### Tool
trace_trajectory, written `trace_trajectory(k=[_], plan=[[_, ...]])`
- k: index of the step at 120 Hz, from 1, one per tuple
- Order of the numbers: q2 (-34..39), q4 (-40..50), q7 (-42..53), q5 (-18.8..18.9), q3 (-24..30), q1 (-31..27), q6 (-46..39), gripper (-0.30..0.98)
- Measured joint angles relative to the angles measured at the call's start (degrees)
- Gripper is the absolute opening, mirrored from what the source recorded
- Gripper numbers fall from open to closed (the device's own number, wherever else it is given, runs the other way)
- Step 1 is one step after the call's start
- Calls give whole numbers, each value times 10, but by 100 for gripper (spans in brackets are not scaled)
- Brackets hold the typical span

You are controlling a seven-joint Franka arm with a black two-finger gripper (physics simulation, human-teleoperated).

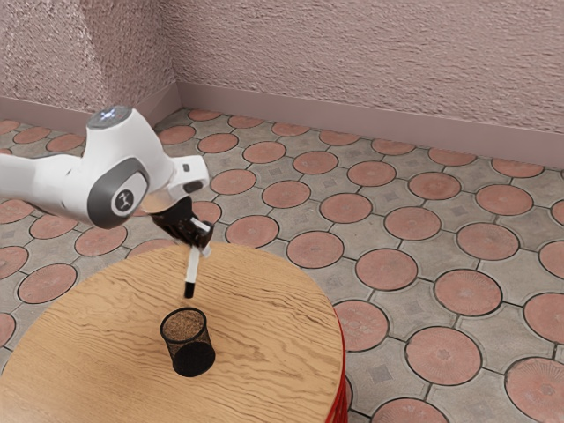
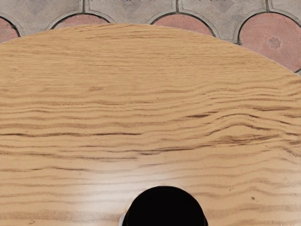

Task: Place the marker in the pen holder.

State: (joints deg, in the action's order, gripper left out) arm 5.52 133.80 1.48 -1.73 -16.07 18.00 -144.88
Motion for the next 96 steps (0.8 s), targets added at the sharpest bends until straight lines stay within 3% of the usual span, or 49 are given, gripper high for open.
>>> trace_trajectory(k=[69,96], plan=[[90,110,-4,-5,-13,21,-27,-6],[91,130,-3,-4,-17,32,-25,-6]])
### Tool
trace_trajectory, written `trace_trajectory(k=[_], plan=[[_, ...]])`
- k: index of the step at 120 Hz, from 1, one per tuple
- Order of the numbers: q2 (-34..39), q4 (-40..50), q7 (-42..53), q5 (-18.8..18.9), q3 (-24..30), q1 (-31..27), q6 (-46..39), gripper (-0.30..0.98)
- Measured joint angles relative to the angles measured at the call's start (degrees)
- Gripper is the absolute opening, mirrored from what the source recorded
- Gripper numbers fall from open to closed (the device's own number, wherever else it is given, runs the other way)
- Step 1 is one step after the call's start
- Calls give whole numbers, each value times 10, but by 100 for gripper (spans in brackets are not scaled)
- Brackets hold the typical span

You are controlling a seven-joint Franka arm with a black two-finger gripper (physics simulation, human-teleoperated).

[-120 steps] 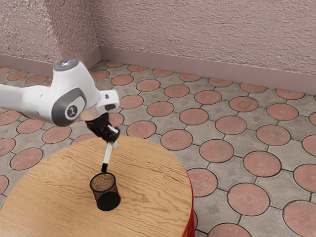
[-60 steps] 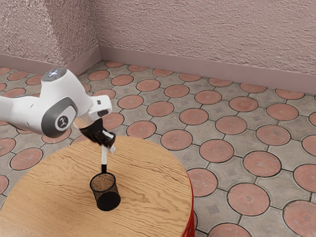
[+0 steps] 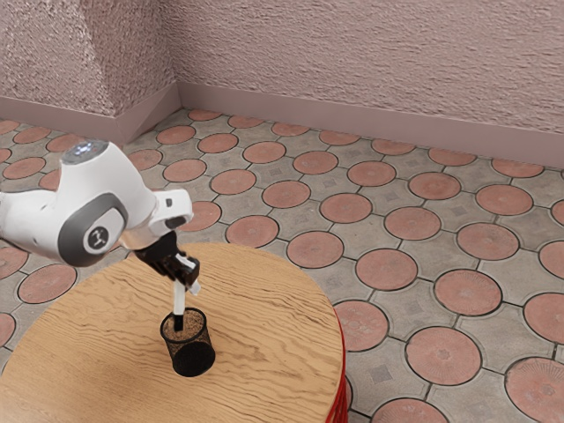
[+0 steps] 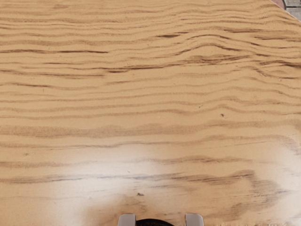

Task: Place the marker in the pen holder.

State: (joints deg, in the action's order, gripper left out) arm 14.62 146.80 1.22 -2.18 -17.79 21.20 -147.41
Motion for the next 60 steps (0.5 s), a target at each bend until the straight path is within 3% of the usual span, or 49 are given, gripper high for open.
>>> trace_trajectory(k=[8,28,46,52,60], plan=[[-3,0,1,0,0,4,-3,-4],[-5,0,17,-14,0,6,-7,31],[-3,-11,31,-17,-5,7,-7,49],[-31,-76,41,-18,-23,6,19,53],[-142,-313,54,-18,-30,-4,142,56]])
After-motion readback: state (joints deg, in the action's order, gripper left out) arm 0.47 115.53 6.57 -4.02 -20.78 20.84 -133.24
